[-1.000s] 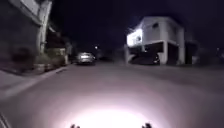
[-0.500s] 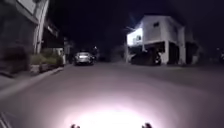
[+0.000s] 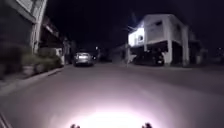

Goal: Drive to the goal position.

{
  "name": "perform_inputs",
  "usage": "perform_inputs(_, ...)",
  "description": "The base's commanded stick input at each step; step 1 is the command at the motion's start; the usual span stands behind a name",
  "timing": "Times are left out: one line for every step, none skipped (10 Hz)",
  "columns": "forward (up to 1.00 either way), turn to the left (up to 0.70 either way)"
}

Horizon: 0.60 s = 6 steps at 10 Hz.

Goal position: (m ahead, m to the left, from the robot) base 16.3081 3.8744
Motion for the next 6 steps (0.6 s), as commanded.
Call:
perform_inputs(0.85, 0.0)
perform_inputs(0.85, 0.0)
perform_inputs(0.85, 0.0)
perform_inputs(0.85, 0.0)
perform_inputs(0.85, 0.0)
perform_inputs(0.85, 0.0)
